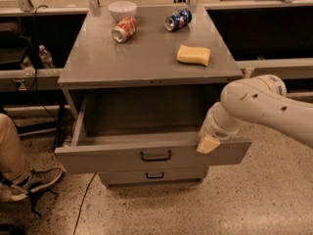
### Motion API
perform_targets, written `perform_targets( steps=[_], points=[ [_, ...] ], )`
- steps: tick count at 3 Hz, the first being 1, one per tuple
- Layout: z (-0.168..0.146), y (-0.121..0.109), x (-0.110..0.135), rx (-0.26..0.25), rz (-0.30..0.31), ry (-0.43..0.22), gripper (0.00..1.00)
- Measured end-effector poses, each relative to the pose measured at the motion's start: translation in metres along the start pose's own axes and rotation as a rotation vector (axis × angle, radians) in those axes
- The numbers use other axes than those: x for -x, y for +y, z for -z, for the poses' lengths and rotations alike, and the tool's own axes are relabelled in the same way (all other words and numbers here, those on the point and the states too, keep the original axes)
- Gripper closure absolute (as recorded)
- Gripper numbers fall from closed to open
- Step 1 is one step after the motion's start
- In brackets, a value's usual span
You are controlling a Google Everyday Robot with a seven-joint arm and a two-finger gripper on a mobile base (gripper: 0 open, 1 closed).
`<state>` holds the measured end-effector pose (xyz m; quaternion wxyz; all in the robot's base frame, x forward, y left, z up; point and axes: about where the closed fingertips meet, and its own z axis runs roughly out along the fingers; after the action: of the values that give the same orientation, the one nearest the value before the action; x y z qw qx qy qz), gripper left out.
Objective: Open top drawer
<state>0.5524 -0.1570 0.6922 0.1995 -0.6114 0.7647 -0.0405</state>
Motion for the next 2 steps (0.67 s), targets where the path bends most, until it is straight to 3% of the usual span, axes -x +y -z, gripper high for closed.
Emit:
perform_targets(
  steps=[1,2],
  points=[
    [0.0222,0.0215,-0.0101,-0.003,-0.054,0.009,1.00],
    [0.0233,0.0227,-0.0106,-0.003,-0.057,0.010,1.00]
  ],
)
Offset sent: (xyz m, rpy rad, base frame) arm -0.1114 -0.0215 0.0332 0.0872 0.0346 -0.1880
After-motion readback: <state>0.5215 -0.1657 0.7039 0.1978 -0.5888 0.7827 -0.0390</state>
